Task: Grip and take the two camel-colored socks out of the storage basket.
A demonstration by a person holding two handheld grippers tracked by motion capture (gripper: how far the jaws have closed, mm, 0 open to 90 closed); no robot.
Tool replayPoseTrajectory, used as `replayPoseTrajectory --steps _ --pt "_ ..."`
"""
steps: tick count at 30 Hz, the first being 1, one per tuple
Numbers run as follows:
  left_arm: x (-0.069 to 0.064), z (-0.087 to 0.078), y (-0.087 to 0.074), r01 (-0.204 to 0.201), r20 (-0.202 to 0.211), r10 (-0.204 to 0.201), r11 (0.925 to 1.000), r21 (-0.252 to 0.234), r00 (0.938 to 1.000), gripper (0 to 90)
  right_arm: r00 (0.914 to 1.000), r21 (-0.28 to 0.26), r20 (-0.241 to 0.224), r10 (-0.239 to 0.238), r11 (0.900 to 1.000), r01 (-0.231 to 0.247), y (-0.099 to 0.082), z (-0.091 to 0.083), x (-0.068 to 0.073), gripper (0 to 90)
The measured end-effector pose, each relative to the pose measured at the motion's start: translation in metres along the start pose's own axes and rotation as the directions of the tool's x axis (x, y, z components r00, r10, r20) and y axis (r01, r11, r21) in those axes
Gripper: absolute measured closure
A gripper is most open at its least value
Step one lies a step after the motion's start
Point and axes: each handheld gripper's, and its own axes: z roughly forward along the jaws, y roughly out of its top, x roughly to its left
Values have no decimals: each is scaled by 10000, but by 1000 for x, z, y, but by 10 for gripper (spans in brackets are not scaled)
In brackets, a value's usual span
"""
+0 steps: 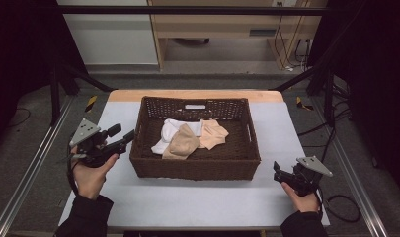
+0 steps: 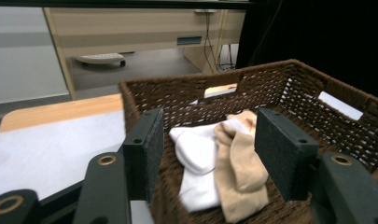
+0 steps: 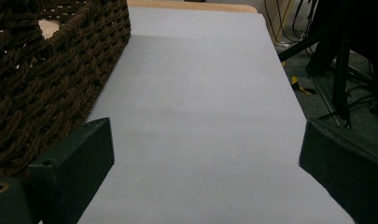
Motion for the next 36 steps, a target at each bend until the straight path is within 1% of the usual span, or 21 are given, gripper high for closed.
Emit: replayPoseTrajectory --steps 2,3,4,6,9,11,16,17,18,19,22,24,25,27,28,30,31,33,34,35,36 --pt "-5 6 5 -63 94 62 10000 29 9999 423 10000 5 43 0 10000 0 0 0 0 35" --pt "-10 14 9 -134 160 133 9999 71 9998 423 10000 3 60 -10 10000 10 0 1 -1 35" --pt "-10 14 9 -134 160 133 9999 71 9998 425 10000 3 60 -10 10000 10 0 1 -1 35" --pt "-17 26 14 -385 273 381 9991 157 9989 428 9999 -8 164 -21 10000 21 0 1 -1 35" --pt "-23 38 19 -590 131 588 9982 130 9982 436 9999 -28 168 15 10000 -14 0 1 -2 35" --pt "-26 46 22 -581 196 577 9981 208 9981 436 9999 -45 163 10 10000 -9 0 1 -2 35" --pt "-33 63 32 -768 273 760 9966 285 9967 435 9999 -64 145 -6 10000 7 0 2 -2 35" --pt "-33 63 32 -768 273 760 9966 285 9967 435 9999 -53 155 -8 10000 9 0 2 -2 34" --pt "-36 70 36 -787 292 780 9966 228 9965 435 9999 -52 143 -13 10000 14 0 2 -2 34" --pt "-36 70 36 -787 292 780 9966 228 9965 434 9999 -52 143 -13 10000 14 0 2 -2 34" --pt "-39 84 41 -803 300 795 9965 252 9964 431 9999 -74 150 -39 10000 40 1 3 -2 34" --pt "-40 88 41 -843 268 835 9960 282 9961 429 9999 -44 145 -36 10000 37 1 3 -2 34" --pt "-41 96 42 -841 239 832 9957 387 9962 429 9999 -48 168 -23 10000 23 1 3 -2 34" --pt "-42 104 41 -747 284 734 9961 479 9969 429 9998 -72 175 -27 10000 28 1 3 -2 34" --pt "-42 104 41 -747 284 734 9961 479 9969 430 9998 -72 175 -27 10000 28 1 3 -2 34" --pt "-42 116 38 -697 272 682 9957 612 9973 431 9998 -112 198 -17 9999 20 1 3 -3 34" --pt "-42 116 38 -697 272 682 9957 612 9973 430 9998 -134 217 -4 9999 7 2 3 -3 34" --pt "-43 128 33 -770 251 752 9940 774 9968 430 9998 -114 214 63 9999 -61 2 3 -3 34" --pt "-43 128 33 -770 251 752 9940 774 9968 432 9998 -114 214 63 9999 -61 2 3 -3 34" --pt "-43 136 29 -846 236 828 9923 906 9963 436 9997 -112 243 75 9999 -72 2 3 -3 33" --pt "-43 136 29 -846 236 828 9923 906 9963 436 9997 -112 243 75 9999 -72 2 3 -3 33"
